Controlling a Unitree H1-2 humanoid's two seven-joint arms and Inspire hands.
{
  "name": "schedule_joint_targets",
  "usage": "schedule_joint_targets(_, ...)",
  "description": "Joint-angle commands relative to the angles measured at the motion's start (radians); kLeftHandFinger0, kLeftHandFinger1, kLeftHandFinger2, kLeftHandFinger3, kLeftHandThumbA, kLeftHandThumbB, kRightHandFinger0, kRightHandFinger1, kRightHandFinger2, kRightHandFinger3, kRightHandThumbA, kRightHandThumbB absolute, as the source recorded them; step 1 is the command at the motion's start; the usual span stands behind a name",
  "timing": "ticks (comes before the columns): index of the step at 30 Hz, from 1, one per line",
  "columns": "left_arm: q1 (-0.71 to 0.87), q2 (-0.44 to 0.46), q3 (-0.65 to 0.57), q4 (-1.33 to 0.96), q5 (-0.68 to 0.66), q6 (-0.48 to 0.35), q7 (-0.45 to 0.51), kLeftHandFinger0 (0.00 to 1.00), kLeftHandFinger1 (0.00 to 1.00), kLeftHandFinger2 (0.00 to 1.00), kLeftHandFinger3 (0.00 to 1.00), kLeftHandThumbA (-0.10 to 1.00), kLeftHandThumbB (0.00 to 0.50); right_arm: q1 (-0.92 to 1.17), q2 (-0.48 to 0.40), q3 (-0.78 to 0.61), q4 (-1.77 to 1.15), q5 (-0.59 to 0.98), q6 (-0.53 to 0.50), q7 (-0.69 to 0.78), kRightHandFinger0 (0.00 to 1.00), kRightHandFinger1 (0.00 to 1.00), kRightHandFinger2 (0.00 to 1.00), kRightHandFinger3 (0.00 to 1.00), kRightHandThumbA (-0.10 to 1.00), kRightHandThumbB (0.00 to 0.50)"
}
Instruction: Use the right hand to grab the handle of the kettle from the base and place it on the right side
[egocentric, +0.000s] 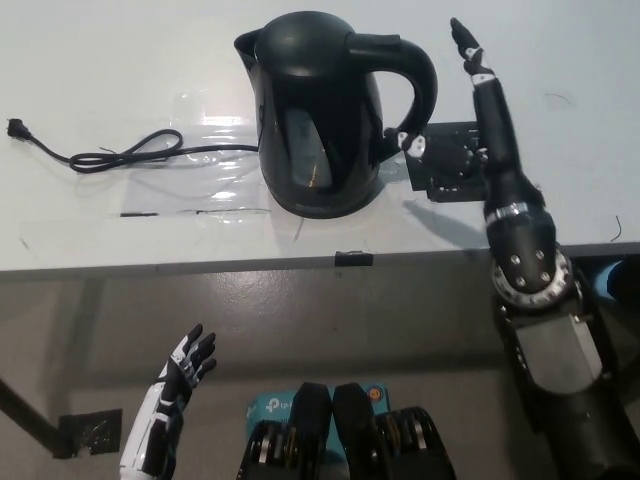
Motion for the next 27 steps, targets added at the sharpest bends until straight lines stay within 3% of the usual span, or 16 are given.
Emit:
schedule_joint_targets(1, -0.017, 0.015, 0.01, -0.004, -0.021, -0.049, -0.02, 1.0, 1.0, 1.0, 1.0, 1.0, 0.5, -0.086, 0.012, -0.007, 0.055, -0.017, -0.001, -0.057, 1.0, 1.0, 1.0, 1.0, 0.89, 0.238)
schedule_joint_targets(7, -0.02, 0.016, 0.014, -0.002, -0.033, -0.052, -0.021, 1.0, 1.0, 1.0, 1.0, 1.0, 0.5, -0.124, 0.013, -0.003, 0.135, -0.022, -0.02, -0.094, 1.0, 1.0, 1.0, 1.0, 0.85, 0.229)
schedule_joint_targets(10, -0.022, 0.014, 0.016, 0.0, -0.027, -0.054, -0.015, 1.0, 1.0, 1.0, 1.0, 1.0, 0.5, -0.142, 0.01, 0.004, 0.161, -0.04, -0.026, -0.123, 1.0, 1.0, 1.0, 1.0, 0.88, 0.251)
schedule_joint_targets(17, -0.03, 0.008, 0.027, 0.011, -0.036, -0.067, -0.017, 1.0, 1.0, 1.0, 1.0, 1.0, 0.5, -0.172, 0.01, 0.029, 0.195, -0.084, -0.032, -0.186, 1.0, 1.0, 1.0, 1.0, 0.93, 0.249)
schedule_joint_targets(27, -0.032, -0.003, 0.037, 0.006, -0.025, -0.067, -0.012, 1.0, 1.0, 1.0, 1.0, 1.0, 0.5, -0.21, 0.018, 0.039, 0.25, -0.101, -0.075, -0.247, 1.0, 1.0, 1.0, 1.0, 0.89, 0.231)
